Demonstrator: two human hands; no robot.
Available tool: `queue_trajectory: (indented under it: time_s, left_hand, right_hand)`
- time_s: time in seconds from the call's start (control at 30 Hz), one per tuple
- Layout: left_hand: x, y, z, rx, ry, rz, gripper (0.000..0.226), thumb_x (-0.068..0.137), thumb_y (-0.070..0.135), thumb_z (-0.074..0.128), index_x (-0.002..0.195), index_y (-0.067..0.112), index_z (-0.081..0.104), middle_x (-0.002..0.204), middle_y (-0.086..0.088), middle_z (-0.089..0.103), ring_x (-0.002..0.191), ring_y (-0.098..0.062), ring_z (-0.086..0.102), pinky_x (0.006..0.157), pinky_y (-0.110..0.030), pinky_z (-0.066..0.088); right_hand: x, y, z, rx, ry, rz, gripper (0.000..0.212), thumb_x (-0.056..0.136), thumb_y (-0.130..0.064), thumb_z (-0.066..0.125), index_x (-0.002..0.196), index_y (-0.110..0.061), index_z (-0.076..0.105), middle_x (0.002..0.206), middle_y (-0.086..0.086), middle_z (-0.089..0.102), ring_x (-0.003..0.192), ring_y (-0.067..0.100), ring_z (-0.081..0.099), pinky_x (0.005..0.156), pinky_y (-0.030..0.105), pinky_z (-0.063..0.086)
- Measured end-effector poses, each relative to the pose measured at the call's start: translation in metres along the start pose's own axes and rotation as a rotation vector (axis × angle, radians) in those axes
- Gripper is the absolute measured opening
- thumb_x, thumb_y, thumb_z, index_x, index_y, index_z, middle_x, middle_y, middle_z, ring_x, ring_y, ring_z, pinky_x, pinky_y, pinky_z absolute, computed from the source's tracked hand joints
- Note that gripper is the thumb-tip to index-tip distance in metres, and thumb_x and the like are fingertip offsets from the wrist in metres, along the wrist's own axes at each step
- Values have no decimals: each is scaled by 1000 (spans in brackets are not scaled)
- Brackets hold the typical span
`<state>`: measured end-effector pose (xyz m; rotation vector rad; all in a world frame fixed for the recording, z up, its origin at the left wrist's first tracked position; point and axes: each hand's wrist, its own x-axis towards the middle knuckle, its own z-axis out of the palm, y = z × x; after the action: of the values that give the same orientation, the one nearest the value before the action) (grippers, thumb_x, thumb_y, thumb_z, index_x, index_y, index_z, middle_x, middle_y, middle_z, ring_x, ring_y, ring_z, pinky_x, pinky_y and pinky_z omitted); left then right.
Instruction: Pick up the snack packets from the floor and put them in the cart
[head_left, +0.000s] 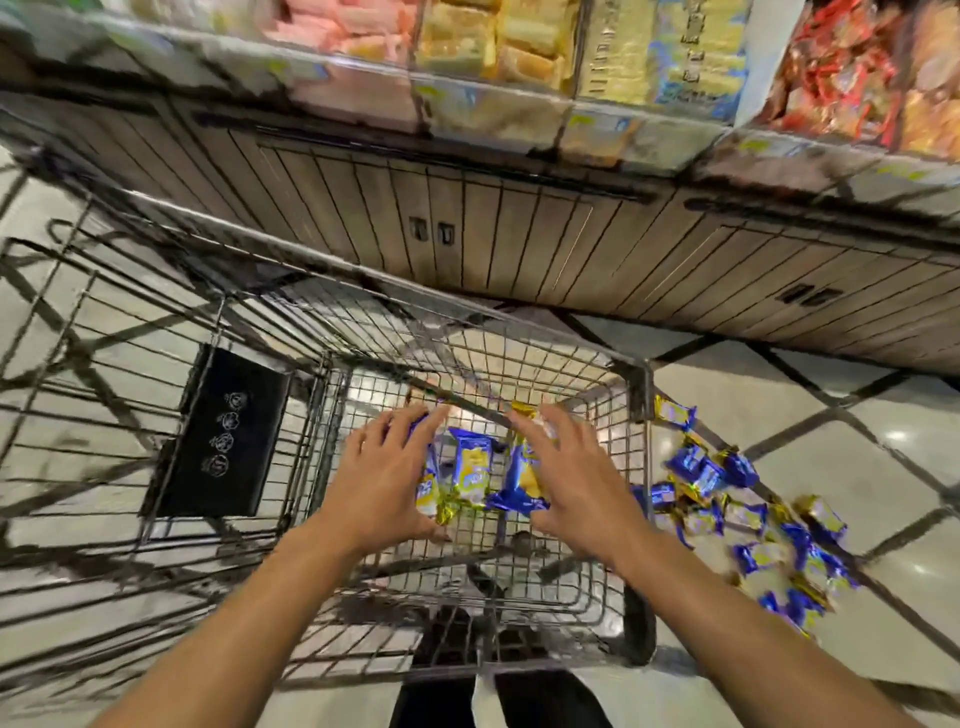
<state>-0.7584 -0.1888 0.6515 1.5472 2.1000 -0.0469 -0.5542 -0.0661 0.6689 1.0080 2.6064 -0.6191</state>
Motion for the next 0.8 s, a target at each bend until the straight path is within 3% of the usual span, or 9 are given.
queue_trajectory:
  time_s: [0.07,0.23,0.4,0.6,0.8]
  left_hand:
    - [20,-16,13,-20,-15,-2,141,46,75,78,151,37,-9,159,7,9,145,-28,12,116,-52,12]
    - [73,-49,44,-80,-115,20,141,49,67,83,149,37,-11,159,3,3,147,-30,1,111,-50,-7]
    - [122,-80,95,43,-105,131,122,60,61,79,148,35,-2,155,0,20,142,-30,22,115,-55,20]
    - [166,-94,150,97,-175,172,121,61,57,79,151,36,-1,158,0,15,146,-31,10,119,-49,9]
    - [186,-97,183,93,-207,240,116,66,54,76,149,36,-3,157,-2,11,145,-31,9,117,-54,5]
  right_hand:
    - [23,6,14,-35,-28,22,114,68,-24,80,152,-34,4,155,3,8,137,27,18,107,42,36]
    - [82,20,46,-100,-97,43,113,69,-30,80,152,-31,4,155,6,9,139,29,16,107,47,35]
    - [143,28,87,-203,-172,4,116,68,-34,83,152,-32,2,158,10,9,140,33,17,109,47,32]
    - [187,46,129,-309,-266,-8,115,73,-24,80,152,-33,-4,156,8,12,139,32,20,111,45,27]
    - [210,57,131,-285,-347,-2,109,74,-29,78,152,-35,2,148,8,35,131,31,38,102,43,36]
